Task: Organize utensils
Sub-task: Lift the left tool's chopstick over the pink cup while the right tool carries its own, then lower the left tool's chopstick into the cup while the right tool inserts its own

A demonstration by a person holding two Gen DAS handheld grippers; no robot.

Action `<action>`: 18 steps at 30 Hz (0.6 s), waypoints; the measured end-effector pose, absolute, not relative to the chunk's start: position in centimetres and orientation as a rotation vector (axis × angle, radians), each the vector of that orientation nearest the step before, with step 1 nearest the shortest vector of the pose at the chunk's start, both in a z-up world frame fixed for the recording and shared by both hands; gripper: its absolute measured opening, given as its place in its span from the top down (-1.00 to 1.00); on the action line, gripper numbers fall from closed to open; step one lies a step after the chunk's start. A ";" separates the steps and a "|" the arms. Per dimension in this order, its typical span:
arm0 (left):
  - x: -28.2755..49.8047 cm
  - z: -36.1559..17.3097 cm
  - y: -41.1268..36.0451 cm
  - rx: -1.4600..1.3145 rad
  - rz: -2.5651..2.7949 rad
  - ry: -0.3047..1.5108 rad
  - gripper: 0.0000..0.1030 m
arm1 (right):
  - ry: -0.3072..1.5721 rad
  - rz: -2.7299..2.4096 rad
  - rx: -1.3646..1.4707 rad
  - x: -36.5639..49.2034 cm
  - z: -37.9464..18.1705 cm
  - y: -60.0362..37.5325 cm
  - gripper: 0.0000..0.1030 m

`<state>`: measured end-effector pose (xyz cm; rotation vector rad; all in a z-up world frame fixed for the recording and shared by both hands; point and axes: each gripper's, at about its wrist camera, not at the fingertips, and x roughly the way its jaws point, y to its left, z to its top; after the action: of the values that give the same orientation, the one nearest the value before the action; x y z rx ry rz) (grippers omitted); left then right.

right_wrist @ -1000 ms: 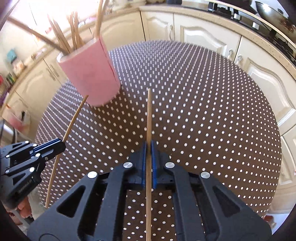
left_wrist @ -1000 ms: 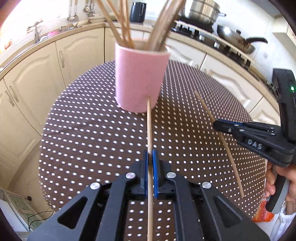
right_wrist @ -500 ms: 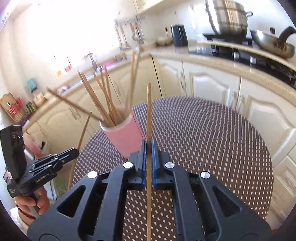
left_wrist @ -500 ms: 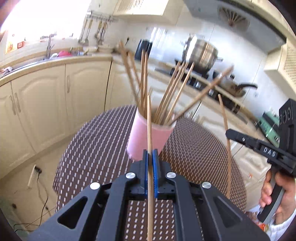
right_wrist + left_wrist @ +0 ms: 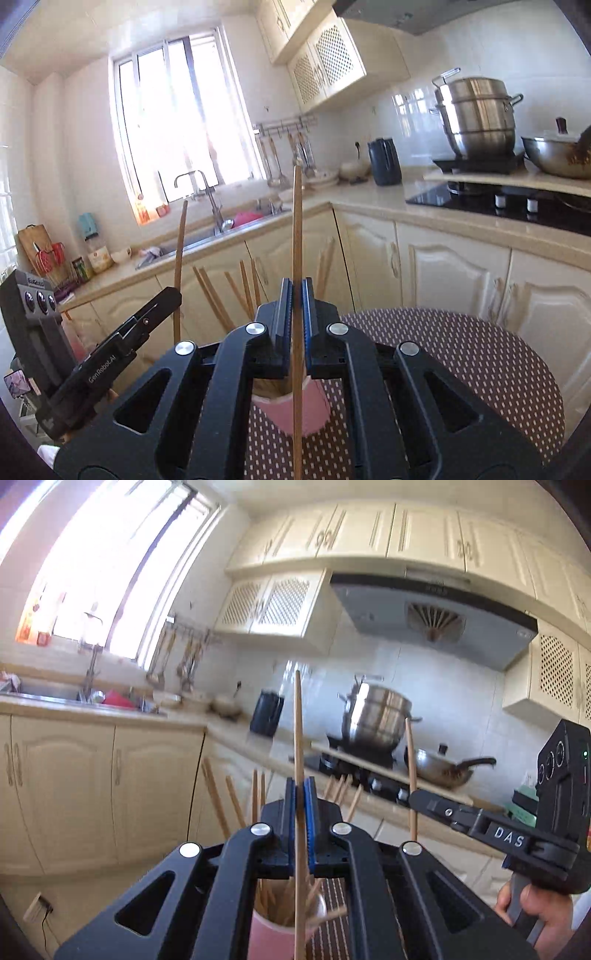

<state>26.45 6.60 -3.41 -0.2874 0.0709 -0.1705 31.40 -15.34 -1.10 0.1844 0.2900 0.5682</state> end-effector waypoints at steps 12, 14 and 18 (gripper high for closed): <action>32.0 -3.9 5.3 -0.271 -0.151 -0.053 0.90 | 0.134 0.646 0.188 34.7 -1.0 -11.8 0.89; 32.6 -4.2 5.1 -0.269 -0.135 -0.063 0.90 | 0.123 0.646 0.179 35.1 -1.4 -11.5 0.89; 33.4 -5.3 4.9 -0.263 -0.114 -0.058 0.90 | 0.118 0.653 0.179 35.7 -2.5 -11.4 0.89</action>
<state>33.42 4.85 -5.29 -0.2630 -0.0583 -0.1145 35.70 -11.43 -2.47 0.1787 0.1184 0.6532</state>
